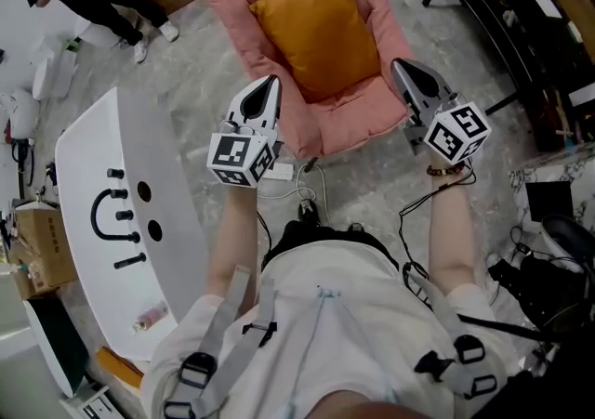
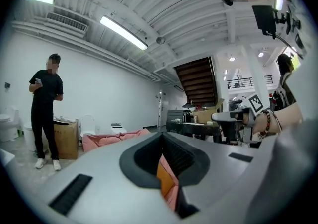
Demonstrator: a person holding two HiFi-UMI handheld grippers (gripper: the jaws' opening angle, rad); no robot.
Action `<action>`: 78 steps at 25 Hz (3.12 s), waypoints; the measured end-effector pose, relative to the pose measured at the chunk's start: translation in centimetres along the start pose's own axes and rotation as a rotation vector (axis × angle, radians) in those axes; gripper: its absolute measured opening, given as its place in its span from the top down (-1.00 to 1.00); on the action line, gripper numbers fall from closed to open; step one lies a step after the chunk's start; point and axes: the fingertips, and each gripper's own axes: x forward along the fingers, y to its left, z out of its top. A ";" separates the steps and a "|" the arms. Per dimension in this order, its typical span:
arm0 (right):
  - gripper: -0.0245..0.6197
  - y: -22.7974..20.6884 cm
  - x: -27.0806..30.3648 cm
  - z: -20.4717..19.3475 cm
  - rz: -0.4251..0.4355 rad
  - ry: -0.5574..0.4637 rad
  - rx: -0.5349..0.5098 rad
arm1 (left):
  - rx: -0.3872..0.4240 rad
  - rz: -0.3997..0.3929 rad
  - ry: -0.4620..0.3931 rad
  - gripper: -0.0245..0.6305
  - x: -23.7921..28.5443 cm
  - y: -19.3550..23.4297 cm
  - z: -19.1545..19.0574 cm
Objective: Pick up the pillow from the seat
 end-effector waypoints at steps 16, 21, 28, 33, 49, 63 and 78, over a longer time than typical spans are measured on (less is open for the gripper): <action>0.89 -6.5 9.6 -8.3 -0.018 0.197 0.055 | -0.212 -0.008 0.142 0.91 7.9 11.3 -8.0; 0.89 -12.1 13.4 -11.7 0.034 0.252 0.085 | -0.211 0.044 0.197 0.91 12.3 13.8 -12.1; 0.80 -21.1 17.3 -17.8 0.120 0.393 0.104 | -0.335 0.084 0.278 0.91 17.9 16.6 -19.6; 0.33 -25.6 19.7 -23.4 0.197 0.495 0.155 | -0.411 0.080 0.344 0.54 20.8 17.3 -24.9; -0.42 -37.2 27.6 -33.7 0.234 0.664 0.171 | -0.568 0.004 0.583 -0.71 27.3 19.1 -37.8; -0.43 -37.6 32.5 -41.1 0.366 0.854 0.125 | -0.439 0.196 0.831 -0.77 28.8 21.6 -42.6; -0.08 -34.2 33.9 -42.4 0.433 0.853 0.032 | -0.556 -0.019 0.717 -0.56 34.2 21.1 -45.2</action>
